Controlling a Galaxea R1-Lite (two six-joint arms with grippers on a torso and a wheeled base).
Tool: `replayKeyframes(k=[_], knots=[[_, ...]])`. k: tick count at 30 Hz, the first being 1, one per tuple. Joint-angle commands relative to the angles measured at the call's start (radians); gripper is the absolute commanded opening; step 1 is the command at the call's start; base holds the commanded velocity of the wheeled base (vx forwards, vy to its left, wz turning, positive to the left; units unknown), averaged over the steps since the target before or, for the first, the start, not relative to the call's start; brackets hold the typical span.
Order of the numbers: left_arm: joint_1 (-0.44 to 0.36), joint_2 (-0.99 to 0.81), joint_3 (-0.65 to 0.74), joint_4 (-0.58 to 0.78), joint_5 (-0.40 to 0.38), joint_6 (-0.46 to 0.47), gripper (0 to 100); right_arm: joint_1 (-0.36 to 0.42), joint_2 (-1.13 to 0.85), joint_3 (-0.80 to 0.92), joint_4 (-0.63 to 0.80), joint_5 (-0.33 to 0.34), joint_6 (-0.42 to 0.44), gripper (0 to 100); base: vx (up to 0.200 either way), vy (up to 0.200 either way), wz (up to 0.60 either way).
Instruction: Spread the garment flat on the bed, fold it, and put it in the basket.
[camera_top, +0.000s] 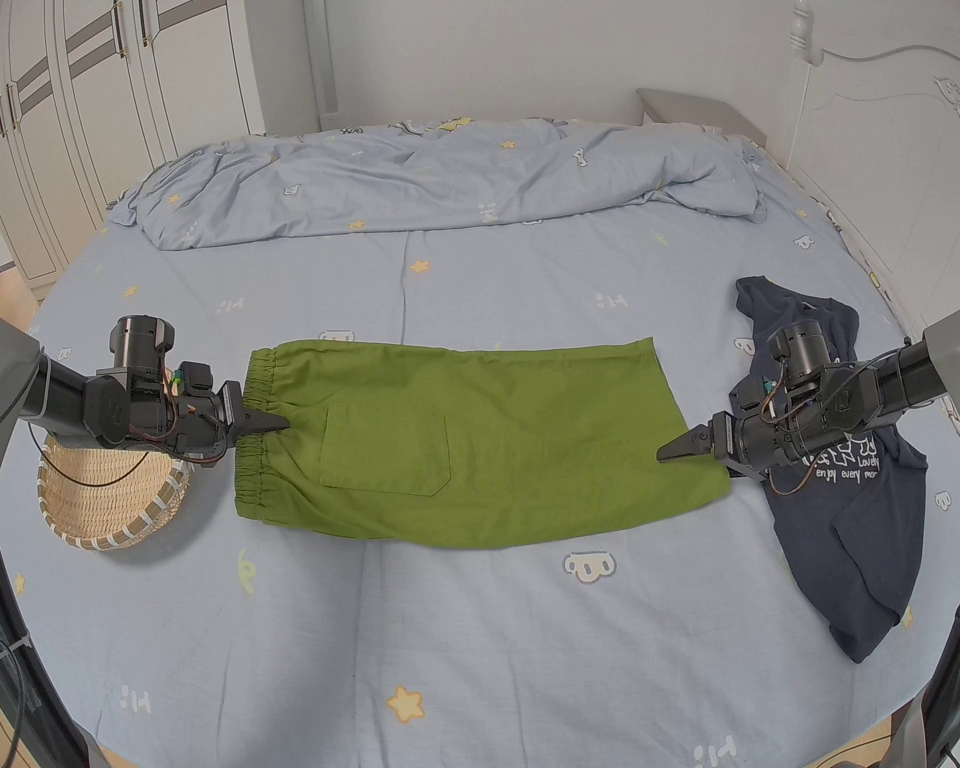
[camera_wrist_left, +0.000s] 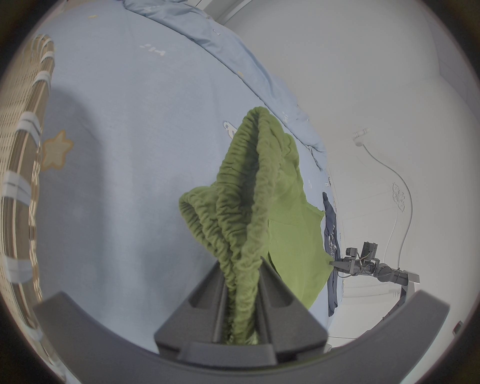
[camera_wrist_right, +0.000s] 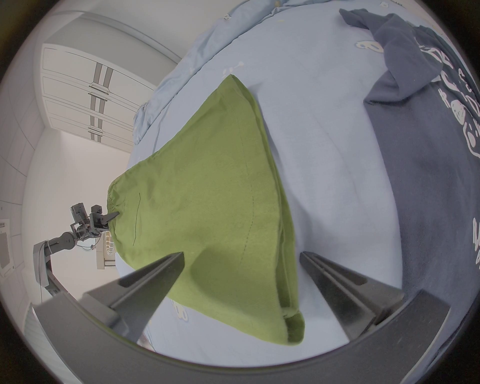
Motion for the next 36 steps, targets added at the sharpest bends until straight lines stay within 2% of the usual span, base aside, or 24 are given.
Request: replayKeyframes(k=[1, 15, 20, 27, 30, 31, 32, 34, 36], knots=[[0.002, -0.001, 0.0, 0.001, 0.0, 0.0, 0, -0.002, 0.008, -0.002, 0.004, 0.001, 0.0, 0, 0.0, 0.0, 0.0], [0.005, 0.0, 0.0, -0.001, 0.0, 0.001, 0, -0.008, -0.001, 0.005, 0.004, -0.002, -0.001, 0, 0.0, 0.0, 0.0], [0.005, -0.023, 0.009, 0.024, 0.0, 0.003, 0, -0.001, -0.089, 0.031, 0.02, -0.006, 0.008, 0, 0.0, 0.0, 0.0], [0.005, -0.136, 0.084, 0.142, 0.002, 0.023, 0, 0.018, -0.265, 0.071, 0.17, -0.006, 0.008, 0, 0.0, 0.0, 0.0], [0.011, -0.207, 0.202, 0.146, 0.002, 0.075, 0, 0.015, -0.371, 0.174, 0.245, -0.006, 0.002, 0, 0.0, 0.0, 0.0], [0.011, -0.21, 0.209, 0.146, 0.002, 0.076, 0, 0.015, -0.374, 0.18, 0.245, -0.006, 0.002, 0, 0.0, 0.0, 0.0], [0.017, -0.25, 0.281, 0.146, 0.002, 0.104, 0, 0.015, -0.426, 0.274, 0.24, -0.006, 0.0, 0, 0.0, 0.0, 0.0], [0.02, -0.273, 0.328, 0.145, 0.002, 0.123, 0, 0.016, -0.454, 0.329, 0.234, -0.006, 0.002, 0, 0.0, 0.0, 0.0], [0.02, -0.325, 0.442, 0.139, 0.009, 0.155, 0, 0.027, -0.491, 0.465, 0.193, -0.006, 0.003, 0, 0.0, 0.0, 0.0]])
